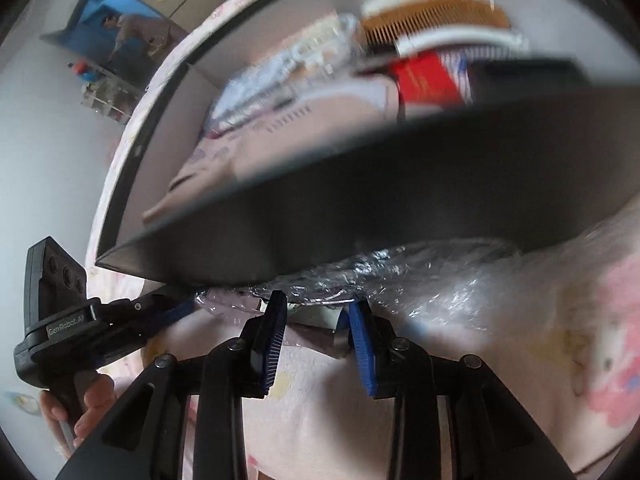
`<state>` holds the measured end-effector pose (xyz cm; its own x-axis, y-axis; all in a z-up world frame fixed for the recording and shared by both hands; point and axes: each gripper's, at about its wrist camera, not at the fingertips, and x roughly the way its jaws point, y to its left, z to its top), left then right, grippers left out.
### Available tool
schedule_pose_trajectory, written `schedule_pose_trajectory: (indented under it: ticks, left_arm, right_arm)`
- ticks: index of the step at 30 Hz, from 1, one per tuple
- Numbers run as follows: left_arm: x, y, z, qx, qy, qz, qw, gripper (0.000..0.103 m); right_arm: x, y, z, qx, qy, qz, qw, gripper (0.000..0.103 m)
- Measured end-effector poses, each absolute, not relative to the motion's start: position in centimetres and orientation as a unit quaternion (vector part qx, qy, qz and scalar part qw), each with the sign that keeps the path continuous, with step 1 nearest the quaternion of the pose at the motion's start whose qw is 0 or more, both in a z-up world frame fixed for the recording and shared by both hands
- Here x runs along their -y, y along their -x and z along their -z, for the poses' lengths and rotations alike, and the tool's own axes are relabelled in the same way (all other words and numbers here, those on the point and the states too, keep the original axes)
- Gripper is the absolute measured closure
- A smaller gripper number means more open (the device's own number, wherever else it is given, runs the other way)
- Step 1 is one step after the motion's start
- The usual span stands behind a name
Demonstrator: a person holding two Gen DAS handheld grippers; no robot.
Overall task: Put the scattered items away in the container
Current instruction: 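Grasp the hand-cream tube cap end with the right gripper while the left gripper grips its crimped end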
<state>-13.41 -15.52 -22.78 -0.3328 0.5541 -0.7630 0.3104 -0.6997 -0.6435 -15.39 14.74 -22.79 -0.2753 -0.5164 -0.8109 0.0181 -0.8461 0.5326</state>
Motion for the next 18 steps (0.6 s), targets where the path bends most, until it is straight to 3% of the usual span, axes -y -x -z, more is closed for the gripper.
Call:
schedule_pose_trajectory:
  ticks: [6, 14, 16, 18]
  left_arm:
    - [16.2, 12.9, 22.9, 0.391, 0.57, -0.717, 0.088, 0.072]
    - [13.3, 12.8, 22.2, 0.28, 0.617, -0.731, 0.083, 0.072]
    - [13.2, 13.1, 22.3, 0.279, 0.62, -0.729, 0.079, 0.07]
    - [14.0, 13.2, 22.7, 0.284, 0.624, -0.724, 0.075, 0.07]
  right_arm:
    - [-14.5, 14.2, 22.5, 0.186, -0.583, 0.762, 0.212, 0.074]
    - [-14.4, 12.6, 21.5, 0.152, -0.61, 0.743, 0.229, 0.073]
    - [-15.3, 12.9, 21.5, 0.165, -0.602, 0.75, 0.218, 0.06]
    - [-16.0, 14.1, 22.3, 0.189, -0.605, 0.749, 0.193, 0.057]
